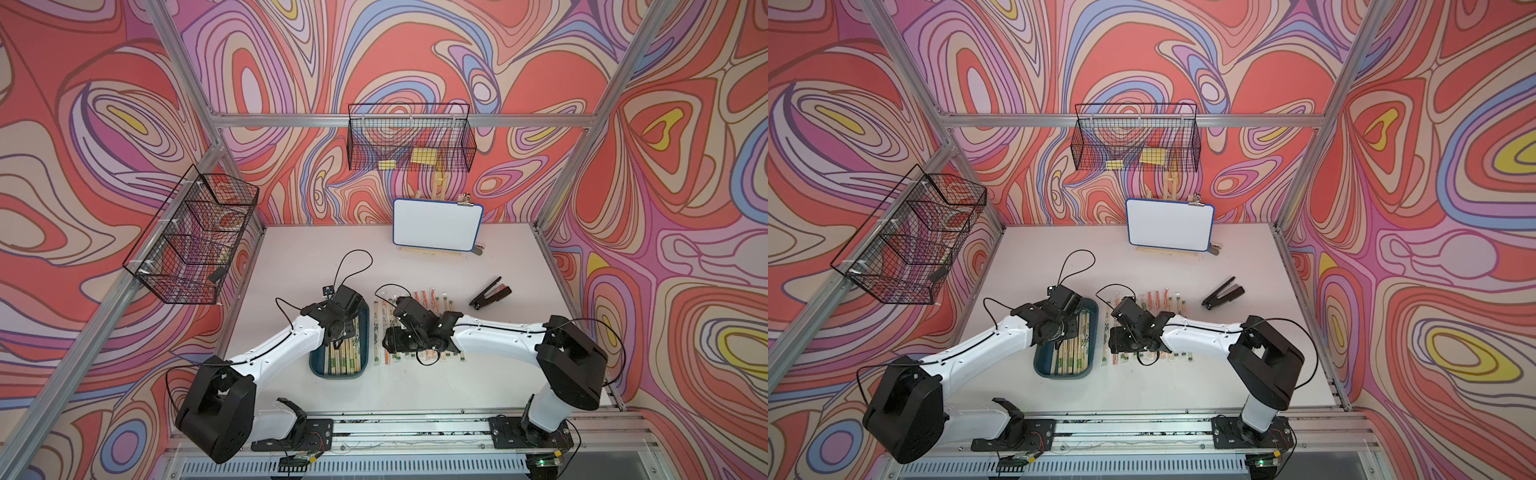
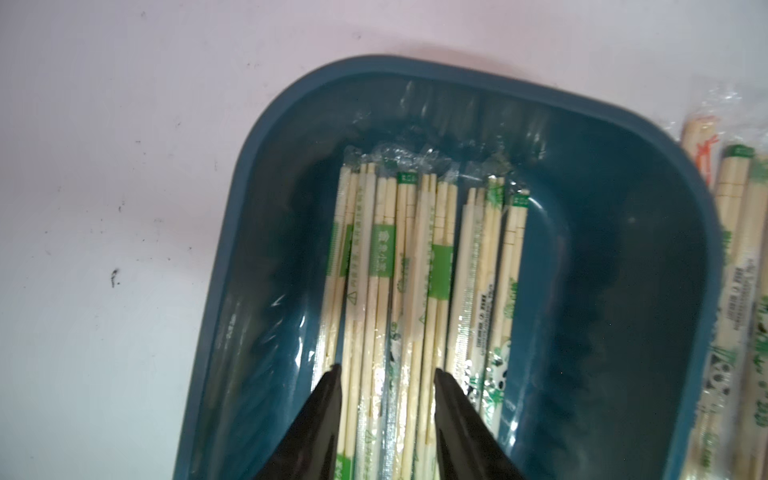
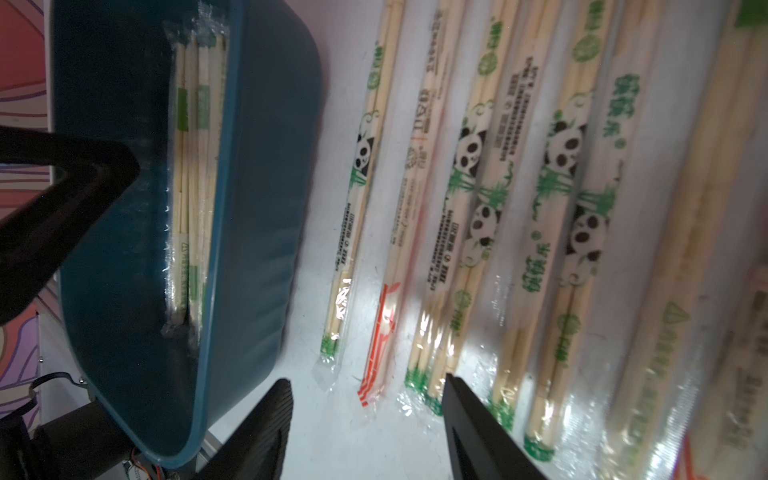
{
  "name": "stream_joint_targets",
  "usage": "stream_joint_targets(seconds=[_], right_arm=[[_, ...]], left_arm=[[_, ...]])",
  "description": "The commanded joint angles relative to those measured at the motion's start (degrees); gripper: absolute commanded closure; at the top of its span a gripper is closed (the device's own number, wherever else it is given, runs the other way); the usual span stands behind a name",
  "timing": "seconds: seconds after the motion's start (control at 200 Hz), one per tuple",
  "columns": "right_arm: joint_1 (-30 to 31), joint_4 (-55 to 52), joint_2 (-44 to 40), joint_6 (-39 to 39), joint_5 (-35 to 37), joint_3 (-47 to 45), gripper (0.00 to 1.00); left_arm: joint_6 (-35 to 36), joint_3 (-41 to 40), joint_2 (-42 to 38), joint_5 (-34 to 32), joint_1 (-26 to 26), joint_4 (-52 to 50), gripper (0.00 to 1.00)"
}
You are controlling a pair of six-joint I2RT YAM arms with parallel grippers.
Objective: Take the paired disposable chopsticks out of the storage box
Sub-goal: Adjust the storage box at the center of the board.
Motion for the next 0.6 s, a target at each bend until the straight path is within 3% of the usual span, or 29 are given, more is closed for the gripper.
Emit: stream_joint_targets(seconds=[0.0,0.235,0.596], right_arm=[[1.11,1.34,2.19,0.35,-0.76,2.80,0.37],[2.34,1.28,6.53,-0.28,-2.16,6.74,0.37],[2.39,-0.94,0.63,-0.39,1.20,1.22,0.37]], left_arm=[[0.86,-0.64,1.28,-0.07,0.63,-1.34,0.60],[0.87,-1.18,4.40,0.59,1.20,0.42,0.63],[1.54,-1.27,7.22,1.99,1.46,2.90,0.65]])
